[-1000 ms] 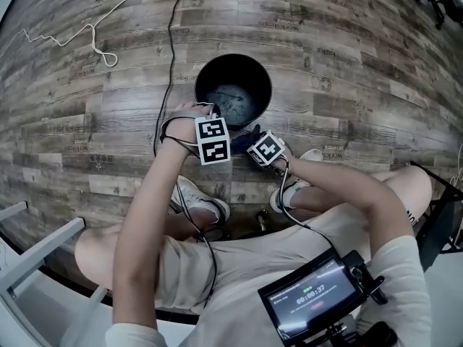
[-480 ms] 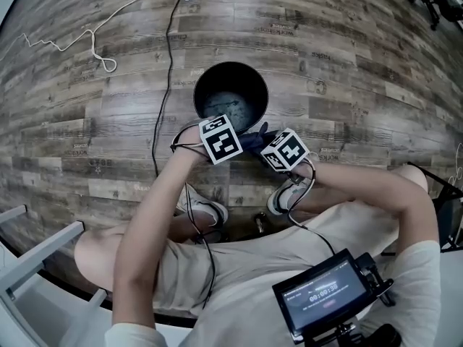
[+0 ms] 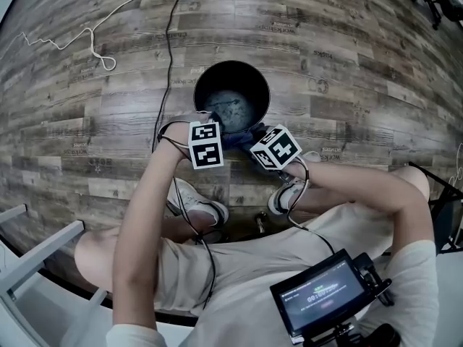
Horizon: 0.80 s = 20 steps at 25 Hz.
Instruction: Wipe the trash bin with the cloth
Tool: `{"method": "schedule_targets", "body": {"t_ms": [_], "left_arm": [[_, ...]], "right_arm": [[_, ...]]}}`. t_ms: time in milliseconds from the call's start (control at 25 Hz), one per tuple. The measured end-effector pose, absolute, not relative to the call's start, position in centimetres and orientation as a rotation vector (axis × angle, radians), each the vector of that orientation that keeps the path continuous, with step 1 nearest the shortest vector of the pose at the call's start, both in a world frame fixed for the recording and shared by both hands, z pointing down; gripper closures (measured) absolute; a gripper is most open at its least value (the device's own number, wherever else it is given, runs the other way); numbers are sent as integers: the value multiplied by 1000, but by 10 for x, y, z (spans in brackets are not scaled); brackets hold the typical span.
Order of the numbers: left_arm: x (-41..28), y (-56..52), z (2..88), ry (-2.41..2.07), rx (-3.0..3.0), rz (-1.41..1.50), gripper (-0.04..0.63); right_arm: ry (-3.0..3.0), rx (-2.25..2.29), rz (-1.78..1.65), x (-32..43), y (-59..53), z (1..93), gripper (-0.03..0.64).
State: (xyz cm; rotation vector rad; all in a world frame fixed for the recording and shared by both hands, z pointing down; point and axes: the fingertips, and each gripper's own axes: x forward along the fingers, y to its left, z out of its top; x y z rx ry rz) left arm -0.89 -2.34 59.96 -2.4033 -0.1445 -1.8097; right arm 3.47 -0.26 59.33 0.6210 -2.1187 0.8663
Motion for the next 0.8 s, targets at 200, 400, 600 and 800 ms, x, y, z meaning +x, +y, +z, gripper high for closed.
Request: {"method": "schedule_targets", "body": {"t_ms": [200,400,600,800], "left_arm": [[-9,-23,601,-178,-2404,-1790,511],[-11,-28,607,-207,-2423,-1801,515],[-8,-25,599,-217,-2434,-1840,515],[-8,-23,598,-197,-2464,-1870,515]], "right_arm": [[-2069,634,845,37,-3,643,540],[-1988,684,822,41,-10,714,540],[-1946,825,877,49,-12,751,540],[-1903,776,795,47,-10,795,540]]}}
